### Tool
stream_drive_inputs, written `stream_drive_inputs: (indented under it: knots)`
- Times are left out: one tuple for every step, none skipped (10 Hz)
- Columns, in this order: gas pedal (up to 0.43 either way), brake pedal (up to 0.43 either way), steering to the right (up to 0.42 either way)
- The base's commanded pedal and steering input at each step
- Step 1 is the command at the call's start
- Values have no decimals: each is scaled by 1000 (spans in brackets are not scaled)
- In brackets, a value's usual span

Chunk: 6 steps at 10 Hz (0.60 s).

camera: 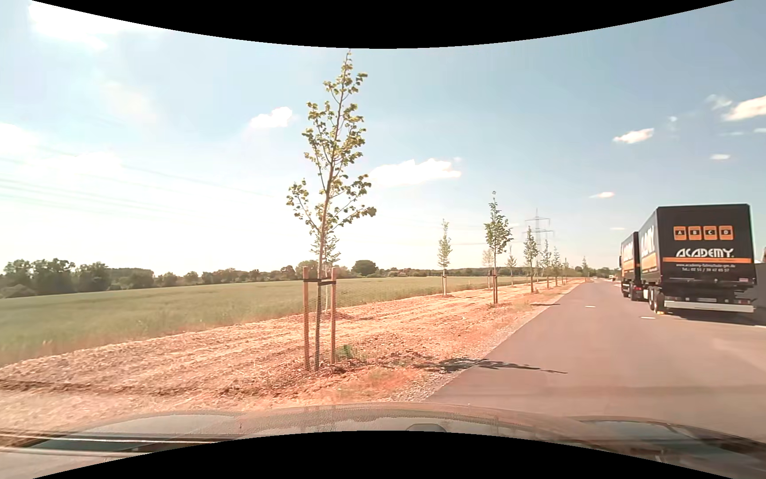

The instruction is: Follow the waypoints while adhering to traffic rules and regulations

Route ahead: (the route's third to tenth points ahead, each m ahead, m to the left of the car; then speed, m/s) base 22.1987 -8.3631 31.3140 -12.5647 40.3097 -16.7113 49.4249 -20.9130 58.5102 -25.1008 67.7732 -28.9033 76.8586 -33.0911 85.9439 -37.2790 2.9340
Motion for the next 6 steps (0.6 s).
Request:
stream_drive_inputs:
  knots:
    - [197,0,393]
    - [209,0,387]
    - [209,0,376]
    - [220,0,360]
    - [220,0,336]
    - [220,0,318]
